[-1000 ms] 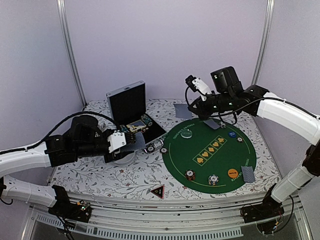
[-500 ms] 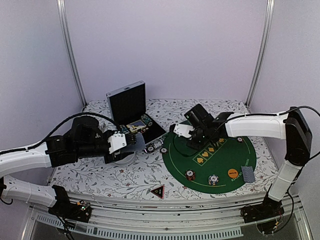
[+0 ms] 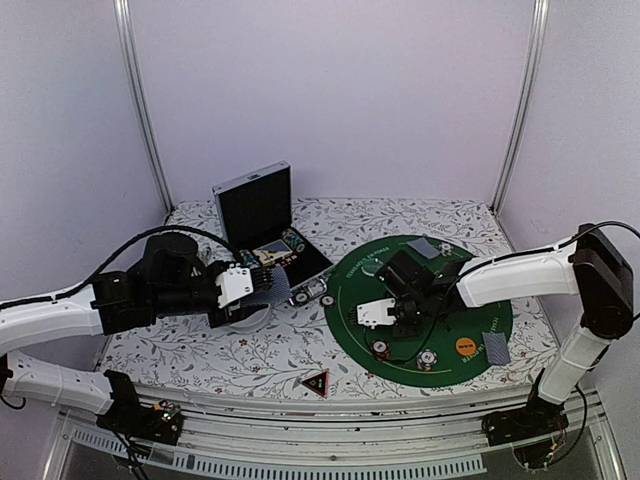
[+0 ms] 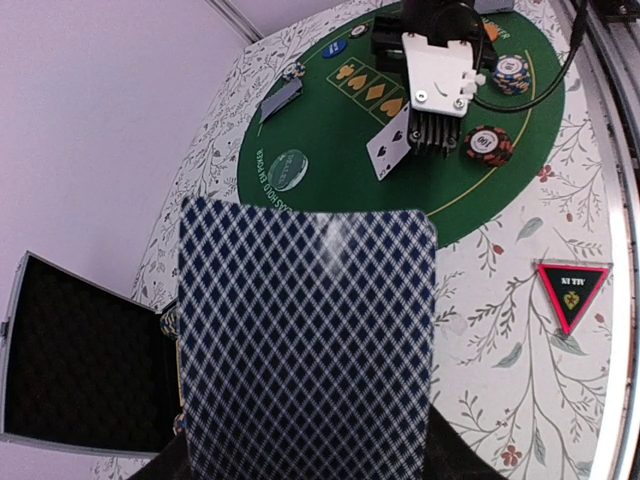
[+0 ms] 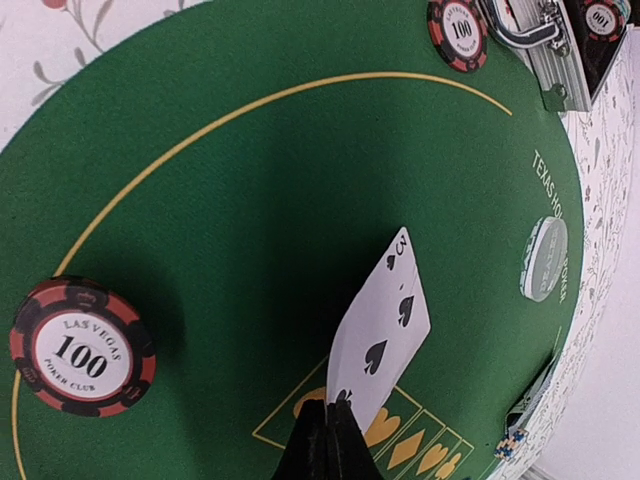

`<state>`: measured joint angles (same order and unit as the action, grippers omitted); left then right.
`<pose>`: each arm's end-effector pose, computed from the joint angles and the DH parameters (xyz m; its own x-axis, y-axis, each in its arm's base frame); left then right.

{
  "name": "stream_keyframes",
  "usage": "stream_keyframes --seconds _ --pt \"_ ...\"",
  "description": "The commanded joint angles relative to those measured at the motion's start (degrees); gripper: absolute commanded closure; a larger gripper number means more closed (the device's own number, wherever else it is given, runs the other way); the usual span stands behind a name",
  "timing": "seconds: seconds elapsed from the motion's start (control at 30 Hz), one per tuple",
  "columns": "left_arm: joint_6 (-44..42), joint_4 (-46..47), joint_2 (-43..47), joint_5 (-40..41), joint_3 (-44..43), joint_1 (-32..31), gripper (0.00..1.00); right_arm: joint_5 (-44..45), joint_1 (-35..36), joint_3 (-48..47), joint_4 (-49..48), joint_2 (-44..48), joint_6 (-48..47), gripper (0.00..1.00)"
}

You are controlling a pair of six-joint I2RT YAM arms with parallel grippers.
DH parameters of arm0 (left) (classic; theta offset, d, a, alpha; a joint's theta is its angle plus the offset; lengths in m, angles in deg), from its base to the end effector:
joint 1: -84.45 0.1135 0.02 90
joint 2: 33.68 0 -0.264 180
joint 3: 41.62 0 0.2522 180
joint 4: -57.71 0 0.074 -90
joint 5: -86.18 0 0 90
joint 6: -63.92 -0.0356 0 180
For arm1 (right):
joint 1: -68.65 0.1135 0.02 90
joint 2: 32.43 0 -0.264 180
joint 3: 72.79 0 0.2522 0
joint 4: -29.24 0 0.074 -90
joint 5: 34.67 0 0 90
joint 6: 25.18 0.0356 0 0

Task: Distribute texas hold em gaming equipment
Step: Flop the poker card in the community card area.

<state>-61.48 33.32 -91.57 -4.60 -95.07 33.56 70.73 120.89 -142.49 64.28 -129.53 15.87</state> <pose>0.1429 -0.1765 0.2647 0.2059 0.6650 -0.7179 0.8148 0.2899 0.5021 0.2075 0.2525 0.1634 0.1615 -0.9787 -0.1263 -0.8605 -0.0771 -0.5035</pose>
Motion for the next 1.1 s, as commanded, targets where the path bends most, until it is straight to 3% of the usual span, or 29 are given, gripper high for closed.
stream_keyframes --seconds 0.0,0.47,1.07 --pt "-0.29 0.92 0.23 -0.27 0.26 -0.12 0.47 -4.52 0.44 -0.27 4.18 2.95 -1.64 0.98" --pt "-0.36 0.87 0.48 0.03 0.32 -0.10 0.47 -12.30 -1.63 -2.63 11.47 1.11 -2.81 0.98" --pt "-0.37 0.74 0.45 0.03 0.33 -0.11 0.47 -10.10 -3.77 -3.89 11.26 -2.56 -6.40 0.98"
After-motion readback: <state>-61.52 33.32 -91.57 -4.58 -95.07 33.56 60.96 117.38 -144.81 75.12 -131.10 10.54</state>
